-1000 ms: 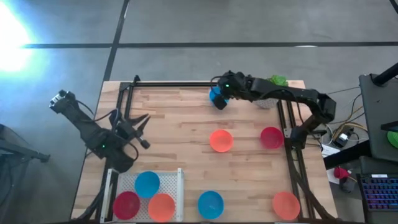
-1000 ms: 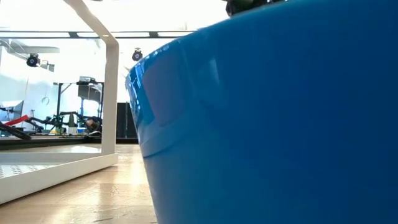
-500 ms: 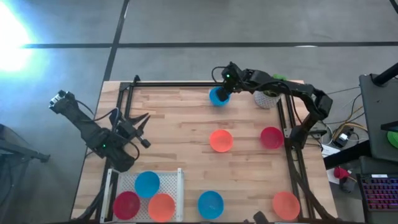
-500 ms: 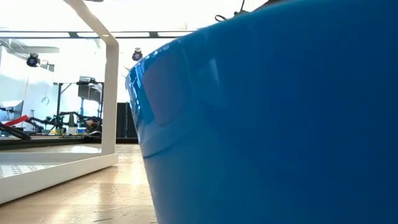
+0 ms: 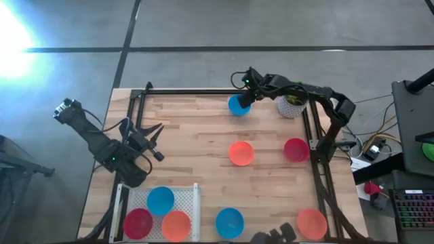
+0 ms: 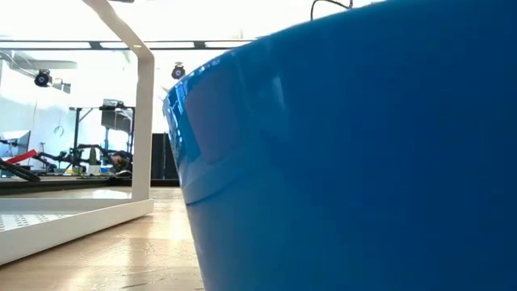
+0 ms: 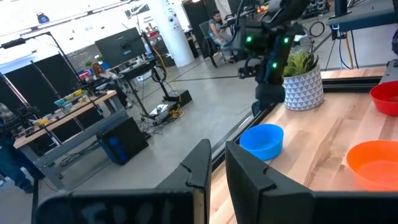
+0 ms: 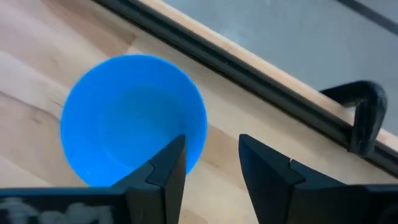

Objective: Pick & Place Mini bowls
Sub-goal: Stack the top blue bowl on top of the blue bowl on the shelf

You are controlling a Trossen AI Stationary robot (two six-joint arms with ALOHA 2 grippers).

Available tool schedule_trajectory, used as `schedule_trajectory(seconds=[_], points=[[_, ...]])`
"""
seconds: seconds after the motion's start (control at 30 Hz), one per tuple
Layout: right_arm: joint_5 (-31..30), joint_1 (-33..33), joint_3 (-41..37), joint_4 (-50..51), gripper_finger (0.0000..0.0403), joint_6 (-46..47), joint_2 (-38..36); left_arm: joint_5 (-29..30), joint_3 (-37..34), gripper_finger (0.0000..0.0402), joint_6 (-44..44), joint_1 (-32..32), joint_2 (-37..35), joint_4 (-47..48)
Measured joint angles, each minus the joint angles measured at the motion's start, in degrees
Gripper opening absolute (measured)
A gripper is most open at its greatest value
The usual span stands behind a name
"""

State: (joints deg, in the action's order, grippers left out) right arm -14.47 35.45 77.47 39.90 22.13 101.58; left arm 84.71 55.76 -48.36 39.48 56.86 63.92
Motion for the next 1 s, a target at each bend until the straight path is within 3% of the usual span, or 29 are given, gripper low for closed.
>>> schedule_trajectory(seconds=[0.3,0.8,1.0], points=[[6.7,2.5,-0.2,-2.1,0.0135,-0.1,5.2,-0.2,-1.1,0.0043,0.0,0.0,0.0,0.0],[7.7,3.2,-0.2,-3.8,0.0126,-0.8,11.1,-0.4,-1.2,0.0043,0.0,0.0,0.0,0.0],[9.2,3.3,0.1,-5.5,0.0100,-3.7,12.5,-0.4,-1.2,0.0043,0.0,0.0,0.0,0.0]])
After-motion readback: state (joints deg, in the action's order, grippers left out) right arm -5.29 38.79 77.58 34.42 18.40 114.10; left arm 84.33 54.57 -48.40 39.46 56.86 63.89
